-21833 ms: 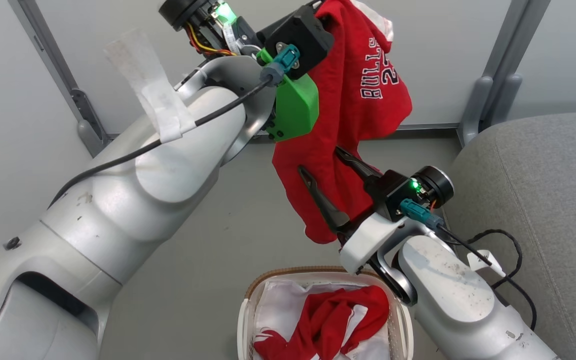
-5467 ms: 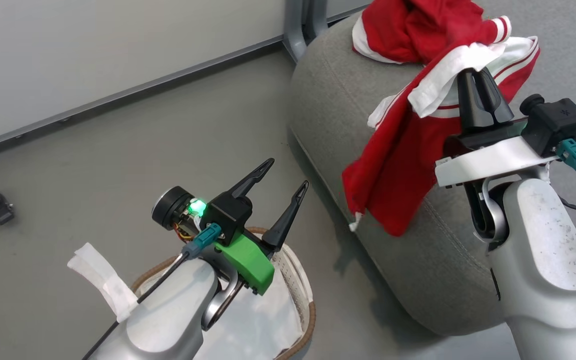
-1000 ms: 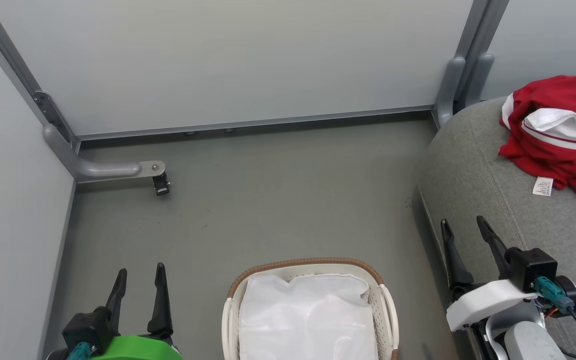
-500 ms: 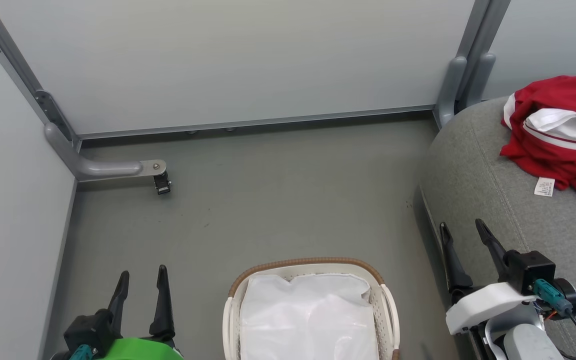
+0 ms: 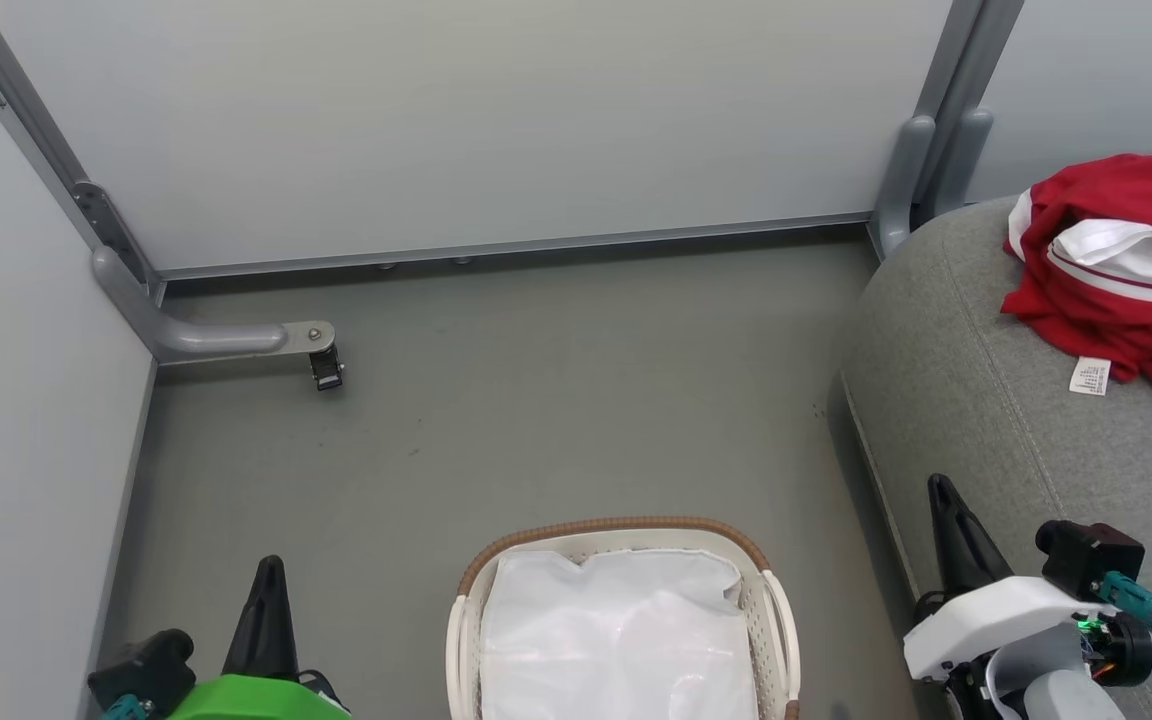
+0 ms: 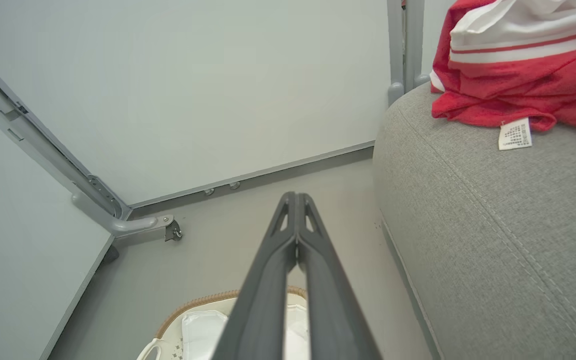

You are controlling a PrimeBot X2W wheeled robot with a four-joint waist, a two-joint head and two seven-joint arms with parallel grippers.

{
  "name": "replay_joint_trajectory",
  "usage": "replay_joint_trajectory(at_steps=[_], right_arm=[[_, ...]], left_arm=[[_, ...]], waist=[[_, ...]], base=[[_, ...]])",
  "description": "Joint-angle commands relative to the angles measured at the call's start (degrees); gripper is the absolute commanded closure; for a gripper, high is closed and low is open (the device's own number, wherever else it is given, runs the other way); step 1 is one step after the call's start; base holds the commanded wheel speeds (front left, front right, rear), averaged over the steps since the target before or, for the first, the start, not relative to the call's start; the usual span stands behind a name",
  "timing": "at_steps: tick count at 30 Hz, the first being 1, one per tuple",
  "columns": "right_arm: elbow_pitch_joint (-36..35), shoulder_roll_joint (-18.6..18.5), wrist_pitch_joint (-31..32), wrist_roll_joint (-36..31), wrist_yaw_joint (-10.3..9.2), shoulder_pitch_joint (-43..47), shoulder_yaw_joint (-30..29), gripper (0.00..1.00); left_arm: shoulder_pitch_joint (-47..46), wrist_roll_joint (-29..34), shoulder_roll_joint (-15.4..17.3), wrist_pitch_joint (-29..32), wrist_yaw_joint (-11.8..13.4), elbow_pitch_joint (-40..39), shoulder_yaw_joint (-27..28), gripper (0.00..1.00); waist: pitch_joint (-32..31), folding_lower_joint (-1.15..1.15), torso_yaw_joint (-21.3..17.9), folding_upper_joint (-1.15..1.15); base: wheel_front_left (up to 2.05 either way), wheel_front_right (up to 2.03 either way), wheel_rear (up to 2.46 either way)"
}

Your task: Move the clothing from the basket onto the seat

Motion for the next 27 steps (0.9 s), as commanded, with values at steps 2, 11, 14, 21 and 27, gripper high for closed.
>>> replay_joint_trajectory(at_steps=[2, 11, 14, 21, 27], right_arm=[[-1.24, -0.22, 0.78, 3.56, -0.01, -0.90, -0.49, 1.00], [-1.82, -0.29, 3.26, 13.19, -0.01, -0.93, -1.38, 1.00], [-1.97, -0.31, 3.96, 15.91, -0.02, -0.96, -1.64, 1.00], [-2.26, -0.35, 5.46, 21.62, -0.02, -1.03, -2.20, 1.00], [-2.50, -0.38, 6.69, 26.26, -0.02, -1.09, -2.67, 1.00]], left_arm=[[-1.59, -3.09, 0.13, 0.86, -0.35, -0.94, 0.70, 1.00], [-2.62, -11.72, 0.15, 3.37, -0.59, -1.31, 1.96, 1.00], [-2.94, -14.21, 0.15, 4.08, -0.65, -1.42, 2.30, 1.00], [-3.57, -19.32, 0.16, 5.59, -0.81, -1.63, 3.04, 1.00], [-4.06, -23.55, 0.17, 6.82, -0.94, -1.80, 3.67, 1.00]], waist=[[-0.04, 0.00, -0.01, 0.07], [-0.19, 0.00, -0.05, 0.13], [-0.24, 0.00, -0.07, 0.15], [-0.34, 0.00, -0.09, 0.18], [-0.43, 0.00, -0.12, 0.22]], base=[[0.00, 0.00, 0.00], [0.00, 0.00, 0.00], [0.00, 0.00, 0.00], [0.00, 0.00, 0.00], [0.00, 0.00, 0.00]])
